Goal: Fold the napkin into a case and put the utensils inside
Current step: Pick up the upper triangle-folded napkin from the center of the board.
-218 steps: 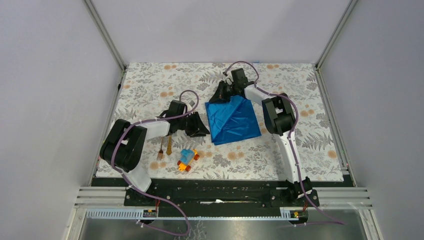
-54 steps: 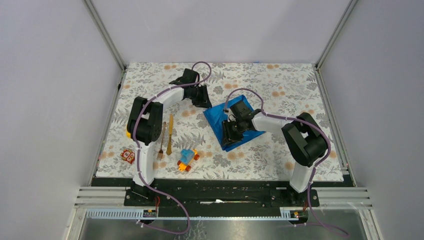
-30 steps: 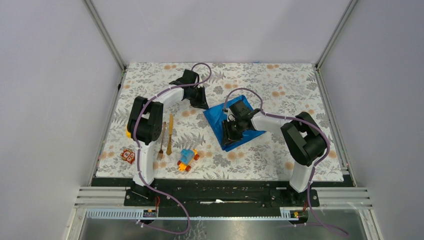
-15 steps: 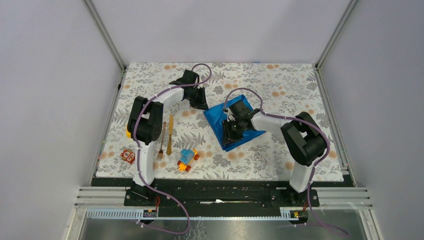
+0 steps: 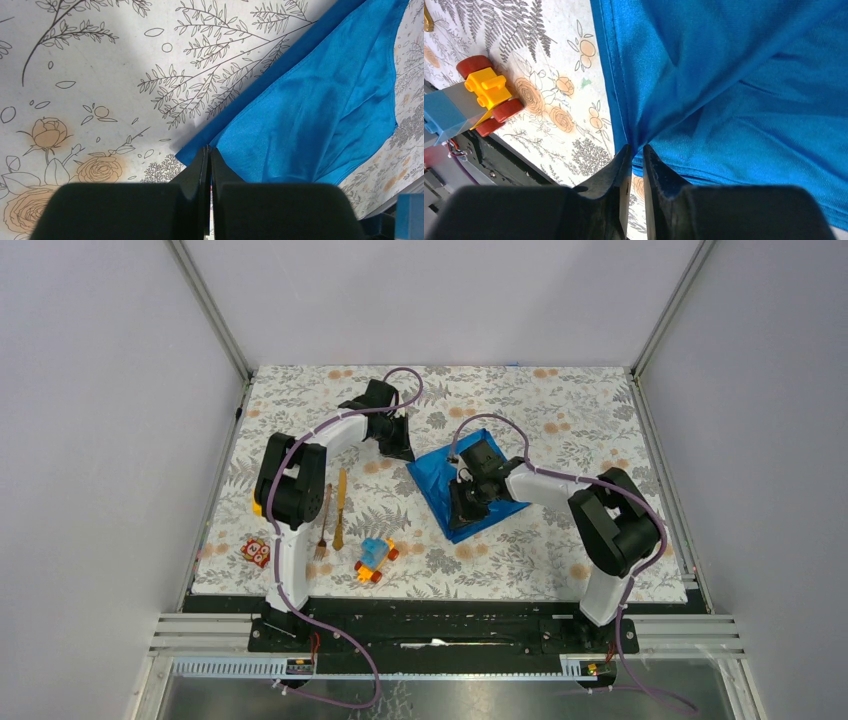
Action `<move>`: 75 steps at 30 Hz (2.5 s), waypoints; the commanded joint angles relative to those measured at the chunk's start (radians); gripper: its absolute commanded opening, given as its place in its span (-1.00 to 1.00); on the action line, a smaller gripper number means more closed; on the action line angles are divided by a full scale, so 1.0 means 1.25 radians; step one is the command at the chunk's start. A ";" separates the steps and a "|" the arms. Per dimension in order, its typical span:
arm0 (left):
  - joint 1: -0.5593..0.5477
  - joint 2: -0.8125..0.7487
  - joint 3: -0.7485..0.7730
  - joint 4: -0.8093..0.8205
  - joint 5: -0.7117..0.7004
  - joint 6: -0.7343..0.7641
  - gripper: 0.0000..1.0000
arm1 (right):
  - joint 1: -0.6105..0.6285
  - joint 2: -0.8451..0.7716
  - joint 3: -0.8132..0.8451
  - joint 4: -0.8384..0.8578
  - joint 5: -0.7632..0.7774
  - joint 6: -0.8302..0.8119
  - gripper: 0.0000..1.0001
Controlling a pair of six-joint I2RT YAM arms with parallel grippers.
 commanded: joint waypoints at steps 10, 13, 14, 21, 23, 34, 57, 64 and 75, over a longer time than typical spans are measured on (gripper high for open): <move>0.000 -0.060 -0.064 0.007 -0.029 -0.014 -1.00 | 0.015 -0.072 -0.024 -0.063 0.020 -0.036 -0.57; 0.000 -0.068 -0.066 0.007 -0.045 -0.008 -1.00 | 0.036 -0.086 -0.009 -0.083 0.058 -0.063 -0.26; 0.000 -0.068 -0.064 0.005 -0.045 -0.007 -1.00 | 0.049 -0.094 -0.003 -0.088 0.091 -0.079 -0.19; 0.001 -0.104 -0.026 -0.044 -0.098 0.018 -0.33 | 0.185 -0.069 0.099 -0.176 0.366 -0.222 0.43; 0.002 -0.128 -0.018 -0.052 -0.109 0.029 -0.18 | 0.216 -0.028 0.137 -0.199 0.422 -0.243 0.46; 0.037 -0.206 -0.025 -0.062 -0.092 0.048 0.05 | 0.256 0.105 0.250 -0.253 0.494 -0.258 -0.19; 0.126 -0.248 -0.186 0.119 0.160 -0.129 0.08 | 0.191 0.121 0.023 -0.062 0.338 -0.160 -0.83; 0.175 -0.352 -0.498 0.436 0.296 -0.405 0.21 | 0.175 0.039 0.049 -0.047 0.318 -0.143 -1.00; 0.046 -0.334 -0.653 0.636 0.120 -0.698 0.56 | 0.118 -0.089 0.056 -0.039 0.219 -0.096 -1.00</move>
